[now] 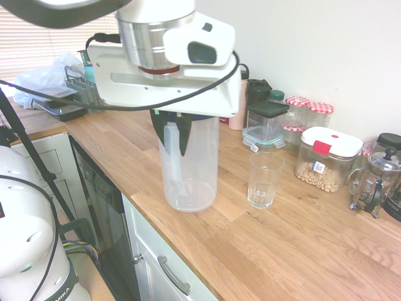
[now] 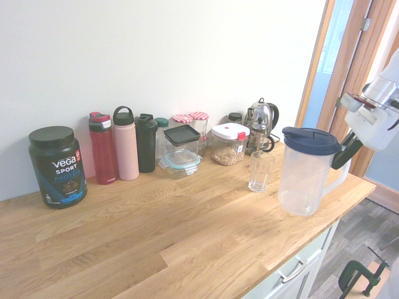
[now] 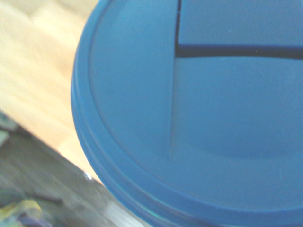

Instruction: Pour me some water

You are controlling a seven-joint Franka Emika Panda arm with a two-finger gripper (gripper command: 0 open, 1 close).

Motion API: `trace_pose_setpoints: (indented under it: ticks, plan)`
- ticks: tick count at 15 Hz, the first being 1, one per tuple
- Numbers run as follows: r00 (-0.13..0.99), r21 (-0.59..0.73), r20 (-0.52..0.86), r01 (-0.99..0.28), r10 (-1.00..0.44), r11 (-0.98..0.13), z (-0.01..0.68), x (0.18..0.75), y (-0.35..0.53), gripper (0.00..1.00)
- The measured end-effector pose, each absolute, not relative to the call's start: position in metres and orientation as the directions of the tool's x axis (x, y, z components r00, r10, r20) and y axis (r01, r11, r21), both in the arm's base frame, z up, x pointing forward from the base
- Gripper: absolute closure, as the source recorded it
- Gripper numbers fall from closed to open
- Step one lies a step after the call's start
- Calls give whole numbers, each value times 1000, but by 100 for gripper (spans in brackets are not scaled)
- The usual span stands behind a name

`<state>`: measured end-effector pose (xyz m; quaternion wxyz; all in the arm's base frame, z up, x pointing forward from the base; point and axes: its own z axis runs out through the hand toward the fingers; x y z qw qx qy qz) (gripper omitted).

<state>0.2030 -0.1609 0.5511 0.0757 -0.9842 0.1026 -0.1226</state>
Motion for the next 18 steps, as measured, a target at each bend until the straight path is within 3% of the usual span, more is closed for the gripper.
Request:
trace_pose_setpoints:
  ticks: [4,9,18]
  plan:
    - [984,-120,140,-95,-111,-988,543,220,-222,100]
    - [994,-20,54,-91,-92,-996,545,249,-264,100]
    - [991,281,-88,-69,-97,-957,564,351,-234,100]
